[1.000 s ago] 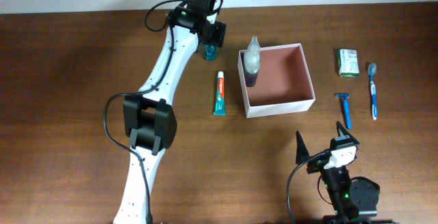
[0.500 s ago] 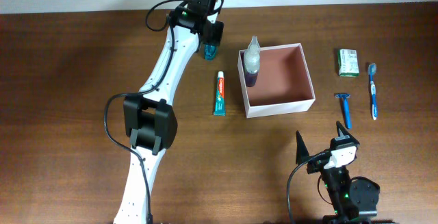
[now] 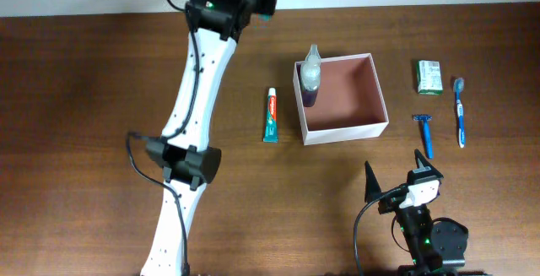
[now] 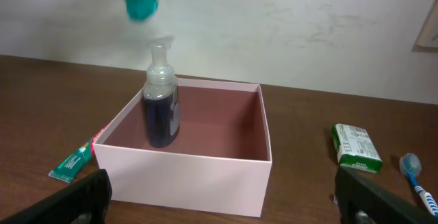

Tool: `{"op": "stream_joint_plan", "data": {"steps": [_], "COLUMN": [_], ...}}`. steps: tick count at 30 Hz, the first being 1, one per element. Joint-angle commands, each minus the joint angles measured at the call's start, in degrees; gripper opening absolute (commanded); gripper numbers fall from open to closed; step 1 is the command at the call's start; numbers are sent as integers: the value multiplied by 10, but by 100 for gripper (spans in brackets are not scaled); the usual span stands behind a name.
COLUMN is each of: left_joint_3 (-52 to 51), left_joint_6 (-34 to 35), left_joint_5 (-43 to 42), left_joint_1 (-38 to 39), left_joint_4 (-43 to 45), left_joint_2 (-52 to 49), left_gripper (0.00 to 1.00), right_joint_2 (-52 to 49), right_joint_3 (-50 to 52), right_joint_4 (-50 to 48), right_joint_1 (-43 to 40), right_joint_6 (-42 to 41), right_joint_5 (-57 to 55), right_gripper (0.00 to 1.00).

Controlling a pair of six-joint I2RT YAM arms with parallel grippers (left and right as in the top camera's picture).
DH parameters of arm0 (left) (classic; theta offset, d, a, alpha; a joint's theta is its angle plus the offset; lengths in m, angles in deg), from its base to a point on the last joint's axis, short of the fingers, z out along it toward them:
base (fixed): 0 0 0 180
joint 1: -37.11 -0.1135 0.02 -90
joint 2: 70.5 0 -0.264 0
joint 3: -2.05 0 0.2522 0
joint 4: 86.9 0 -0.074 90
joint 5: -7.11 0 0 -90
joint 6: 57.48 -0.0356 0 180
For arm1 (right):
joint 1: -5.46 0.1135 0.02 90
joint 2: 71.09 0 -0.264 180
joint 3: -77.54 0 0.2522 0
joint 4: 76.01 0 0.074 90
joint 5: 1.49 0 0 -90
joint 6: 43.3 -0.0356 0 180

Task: Pack container
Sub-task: 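Carry the Listerine bottle with the left gripper into the box beside the soap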

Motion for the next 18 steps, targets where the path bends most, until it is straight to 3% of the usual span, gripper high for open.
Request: {"op": "stream_joint_plan", "data": {"steps": [1, 12, 18], "left_joint_3": [23, 9, -51], "left_joint_6": [-5, -3, -3], "left_joint_5": [-7, -35, -29], "left_joint_1": [34, 150, 182], "left_joint_4": [11, -1, -5], "left_joint_2": [60, 81, 81], "left_gripper": [27, 27, 27], "right_joint_2": [4, 4, 4], "right_joint_3": [3, 3, 3], "right_joint_4": [3, 3, 3], "right_joint_1": [3, 3, 3], "right_joint_6": [0, 0, 0], "right_joint_5": [-5, -5, -5], "right_gripper": [99, 99, 99]}}
